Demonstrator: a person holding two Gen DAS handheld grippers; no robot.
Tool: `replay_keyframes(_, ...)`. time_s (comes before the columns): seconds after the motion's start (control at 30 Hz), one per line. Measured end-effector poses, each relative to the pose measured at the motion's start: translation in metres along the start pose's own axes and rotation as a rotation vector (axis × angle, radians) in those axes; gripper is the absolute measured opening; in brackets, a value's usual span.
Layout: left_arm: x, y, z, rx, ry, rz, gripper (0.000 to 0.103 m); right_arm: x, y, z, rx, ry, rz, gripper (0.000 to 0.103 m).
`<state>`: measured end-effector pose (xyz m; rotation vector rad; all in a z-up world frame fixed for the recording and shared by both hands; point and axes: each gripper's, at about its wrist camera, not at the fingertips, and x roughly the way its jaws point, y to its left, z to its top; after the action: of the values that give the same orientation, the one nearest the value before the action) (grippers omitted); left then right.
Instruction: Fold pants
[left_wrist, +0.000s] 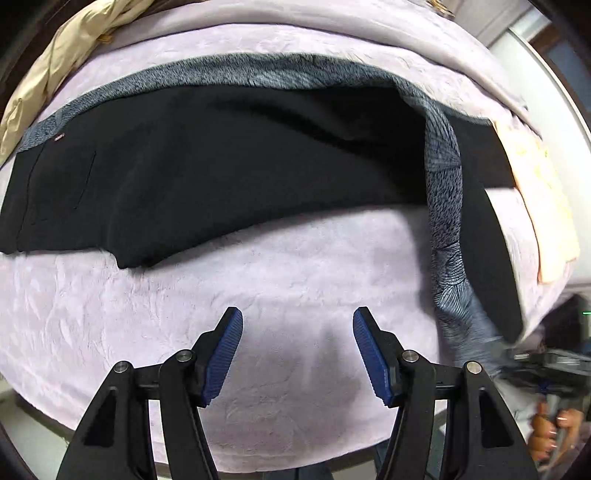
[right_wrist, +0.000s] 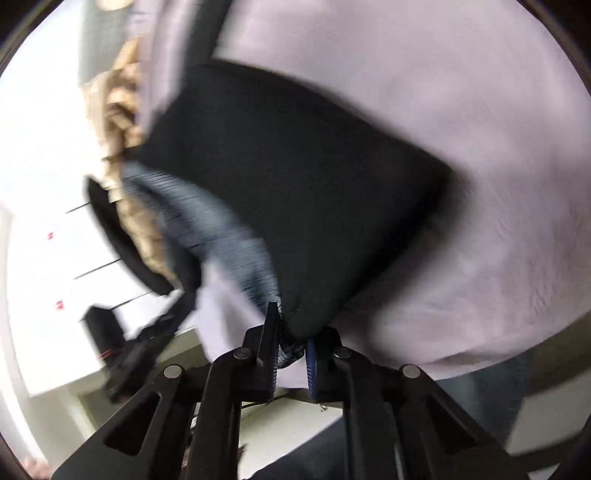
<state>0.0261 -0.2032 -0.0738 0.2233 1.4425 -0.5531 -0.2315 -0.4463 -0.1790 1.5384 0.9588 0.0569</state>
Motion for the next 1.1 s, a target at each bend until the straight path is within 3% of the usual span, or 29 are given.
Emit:
replay_keyframes(0.1, -0.003, -0.008, 0.017, -0.029, -0.02, 0.013, 0.063, -0.037, 0.046, 0.037, -0.083, -0.067, 0.105, 0.013)
replay_keyframes(0.23, -0.003, -0.025, 0.055, -0.043, -0.063, 0.044, 0.063, -0.086, 0.09, 0.124, -0.165, -0.195, 0.175, 0.013)
replay_keyframes(0.33, 0.003, -0.035, 0.079, -0.054, -0.078, 0.065, 0.063, -0.102, 0.101, 0.208, -0.164, -0.291, 0.112, 0.018)
replay_keyframes(0.43, 0.008, -0.043, 0.099, -0.067, -0.093, 0.093, 0.063, -0.102, 0.102, 0.251, -0.166, -0.273, -0.077, 0.046)
replay_keyframes(0.47, 0.008, -0.043, 0.104, -0.071, -0.102, 0.104, 0.063, -0.105, 0.106, 0.257, -0.201, -0.269, -0.158, 0.057)
replay_keyframes(0.6, 0.013, -0.037, 0.116, -0.104, -0.104, 0.133, 0.064, -0.123, 0.102, 0.24, -0.272, -0.295, -0.24, 0.058)
replay_keyframes(0.77, 0.032, -0.022, 0.127, -0.178, -0.076, 0.168, 0.064, -0.103, 0.045, 0.233, -0.148, -0.198, -0.293, 0.05)
replay_keyframes(0.83, 0.04, -0.024, 0.131, -0.166, -0.075, 0.182, 0.064, -0.092, 0.033, 0.239, -0.132, -0.208, -0.296, 0.05)
replay_keyframes(0.87, 0.043, -0.025, 0.133, -0.154, -0.073, 0.192, 0.064, -0.085, 0.026, 0.243, -0.112, -0.208, -0.293, 0.045)
replay_keyframes(0.9, 0.046, -0.027, 0.134, -0.142, -0.068, 0.204, 0.064, -0.081, 0.023, 0.247, -0.089, -0.204, -0.283, 0.017)
replay_keyframes(0.93, 0.048, -0.028, 0.135, -0.133, -0.059, 0.214, 0.064, -0.077, 0.023, 0.251, -0.061, -0.197, -0.266, 0.007)
replay_keyframes(1.03, 0.045, -0.027, 0.135, -0.128, -0.081, 0.219, 0.064, -0.093, 0.041, 0.246, -0.119, -0.249, -0.234, 0.008)
replay_keyframes(1.1, 0.049, -0.023, 0.135, -0.134, -0.069, 0.248, 0.064, -0.091, 0.036, 0.247, -0.131, -0.217, -0.334, 0.01)
